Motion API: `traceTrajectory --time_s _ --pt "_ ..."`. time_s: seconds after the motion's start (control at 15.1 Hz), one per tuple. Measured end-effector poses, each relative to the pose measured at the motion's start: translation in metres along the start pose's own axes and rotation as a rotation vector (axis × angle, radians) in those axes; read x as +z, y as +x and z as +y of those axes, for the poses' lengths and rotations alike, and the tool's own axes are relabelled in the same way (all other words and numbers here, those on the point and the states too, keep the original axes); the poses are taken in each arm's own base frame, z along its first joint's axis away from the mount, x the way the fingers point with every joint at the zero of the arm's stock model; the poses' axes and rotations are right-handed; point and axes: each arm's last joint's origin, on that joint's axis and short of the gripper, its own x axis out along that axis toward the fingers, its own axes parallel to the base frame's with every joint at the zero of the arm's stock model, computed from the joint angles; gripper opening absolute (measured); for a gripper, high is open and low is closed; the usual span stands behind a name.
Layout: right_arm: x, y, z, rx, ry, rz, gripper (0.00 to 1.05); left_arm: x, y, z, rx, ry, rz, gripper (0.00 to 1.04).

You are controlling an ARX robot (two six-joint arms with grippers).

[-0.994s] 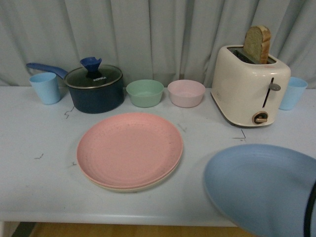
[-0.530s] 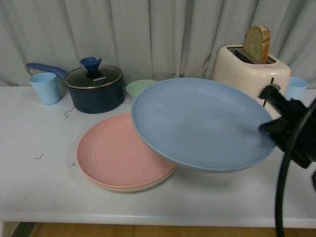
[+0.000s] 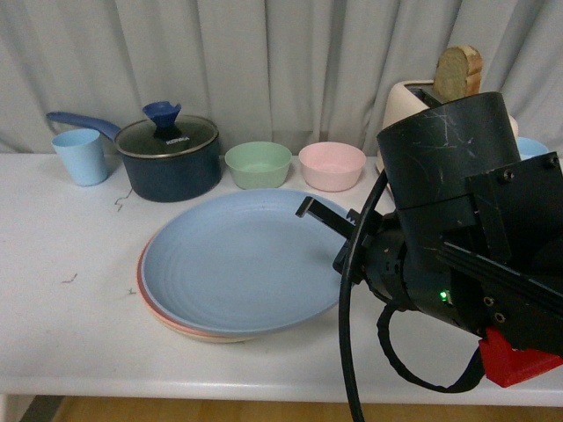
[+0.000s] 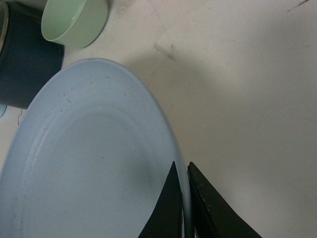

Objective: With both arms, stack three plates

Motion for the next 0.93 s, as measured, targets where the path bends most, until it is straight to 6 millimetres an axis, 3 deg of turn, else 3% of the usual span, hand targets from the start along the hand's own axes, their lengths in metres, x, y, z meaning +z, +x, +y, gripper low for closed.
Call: traceTrajectory --time_s 0.46,0.73,0.8,0.93 --pt "0.002 0.026 0.029 -0.064 -0.025 -0.024 0.03 0.000 0.000 0.000 0.000 0.000 0.000 0.98" --pt "-0.001 0.034 0.026 -0.115 -0.039 -0.007 0.03 0.000 0.000 0.000 0.000 0.000 0.000 0.98" --pt "-0.002 0.035 0.025 -0.115 -0.044 -0.003 0.05 0.000 0.000 0.000 0.000 0.000 0.000 0.98" --pt "0.000 0.035 0.027 -0.098 -0.039 -0.003 0.27 0.000 0.000 0.000 0.000 0.000 0.000 0.98"
